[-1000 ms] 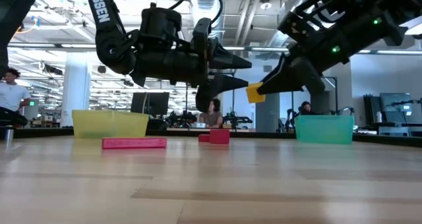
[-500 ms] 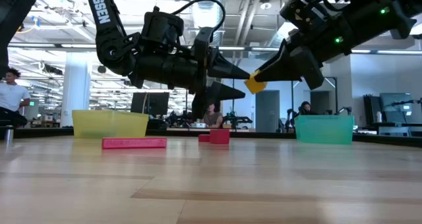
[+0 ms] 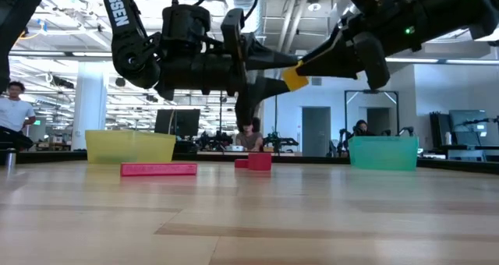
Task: Sort & place blocks by color
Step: Put the yellow square block into the light blue bin
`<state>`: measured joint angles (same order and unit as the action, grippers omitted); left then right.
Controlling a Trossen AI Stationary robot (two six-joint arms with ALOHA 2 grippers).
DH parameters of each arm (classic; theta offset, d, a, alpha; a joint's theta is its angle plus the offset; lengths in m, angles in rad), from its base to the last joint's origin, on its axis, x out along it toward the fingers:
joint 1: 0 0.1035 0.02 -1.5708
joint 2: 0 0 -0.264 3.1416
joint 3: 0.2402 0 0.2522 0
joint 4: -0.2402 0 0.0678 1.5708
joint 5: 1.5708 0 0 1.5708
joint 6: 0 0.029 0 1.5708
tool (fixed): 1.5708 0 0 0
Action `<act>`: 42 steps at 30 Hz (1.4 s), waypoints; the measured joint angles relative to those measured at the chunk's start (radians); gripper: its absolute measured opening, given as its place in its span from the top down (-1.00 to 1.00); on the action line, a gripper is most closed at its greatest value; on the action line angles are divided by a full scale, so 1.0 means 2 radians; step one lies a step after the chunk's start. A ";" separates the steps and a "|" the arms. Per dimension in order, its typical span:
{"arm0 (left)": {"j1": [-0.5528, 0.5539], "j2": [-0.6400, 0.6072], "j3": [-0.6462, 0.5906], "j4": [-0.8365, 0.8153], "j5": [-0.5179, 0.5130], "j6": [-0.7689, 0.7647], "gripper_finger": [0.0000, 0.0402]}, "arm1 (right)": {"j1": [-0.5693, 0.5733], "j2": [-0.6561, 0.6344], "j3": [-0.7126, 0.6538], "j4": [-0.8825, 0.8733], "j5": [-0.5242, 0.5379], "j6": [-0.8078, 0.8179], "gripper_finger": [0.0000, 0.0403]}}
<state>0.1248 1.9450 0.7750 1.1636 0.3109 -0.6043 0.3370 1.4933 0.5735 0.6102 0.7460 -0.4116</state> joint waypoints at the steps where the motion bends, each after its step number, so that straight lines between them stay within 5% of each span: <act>1: 0.000 0.000 0.000 0.002 0.001 0.000 0.09 | 0.001 0.000 0.000 0.003 0.000 -0.005 0.46; 10: -0.002 -0.001 0.000 0.015 0.016 -0.004 0.24 | 0.017 0.001 -0.002 0.034 0.013 -0.057 0.46; 20: -0.012 -0.001 0.001 0.070 0.051 -0.025 -0.22 | 0.036 0.000 0.000 0.084 0.017 -0.158 0.46; 25: -0.021 0.000 0.005 0.077 0.053 -0.011 -0.29 | 0.038 0.000 0.000 0.083 0.017 -0.175 0.46; 42: -0.039 0.000 0.035 0.072 0.087 0.010 0.20 | 0.048 0.000 0.000 0.137 -0.013 -0.239 0.46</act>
<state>0.0469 1.9453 0.8448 1.3067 0.4841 -0.5850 0.4324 1.4940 0.5739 0.8837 0.7193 -0.8890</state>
